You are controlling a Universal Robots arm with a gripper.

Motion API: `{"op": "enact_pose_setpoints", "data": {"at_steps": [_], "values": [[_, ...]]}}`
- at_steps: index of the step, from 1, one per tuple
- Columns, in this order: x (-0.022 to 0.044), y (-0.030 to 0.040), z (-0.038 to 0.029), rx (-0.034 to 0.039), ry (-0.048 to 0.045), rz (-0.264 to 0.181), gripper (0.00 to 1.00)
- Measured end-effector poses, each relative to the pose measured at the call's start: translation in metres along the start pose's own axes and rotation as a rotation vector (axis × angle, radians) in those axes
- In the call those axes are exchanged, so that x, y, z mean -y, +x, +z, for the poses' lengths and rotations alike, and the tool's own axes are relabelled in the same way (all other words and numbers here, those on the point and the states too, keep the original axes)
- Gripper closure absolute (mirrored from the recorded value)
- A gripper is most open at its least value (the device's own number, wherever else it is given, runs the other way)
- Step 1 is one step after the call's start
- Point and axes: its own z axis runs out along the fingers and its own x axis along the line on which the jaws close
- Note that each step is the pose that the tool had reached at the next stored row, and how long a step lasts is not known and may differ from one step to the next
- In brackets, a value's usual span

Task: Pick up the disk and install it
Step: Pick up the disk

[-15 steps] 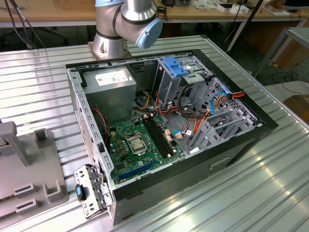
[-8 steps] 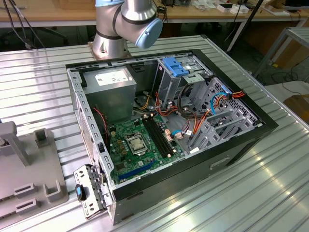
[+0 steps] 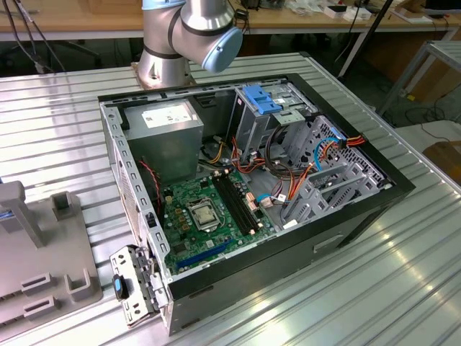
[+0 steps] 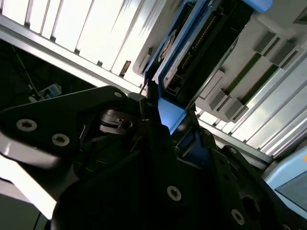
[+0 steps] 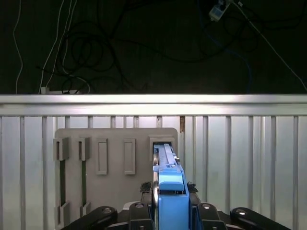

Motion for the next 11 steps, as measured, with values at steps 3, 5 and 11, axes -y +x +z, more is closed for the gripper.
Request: {"op": "enact_pose_setpoints", "data": {"at_steps": [3, 5, 11], "values": [[0.0002, 0.0000, -0.0098, -0.0002, -0.0001, 0.000, 0.63], [0.0003, 0.0000, -0.0154, -0.0004, 0.0000, 0.000, 0.63], [0.0007, 0.0000, -0.0349, -0.0004, 0.0001, 0.000, 0.63]]}}
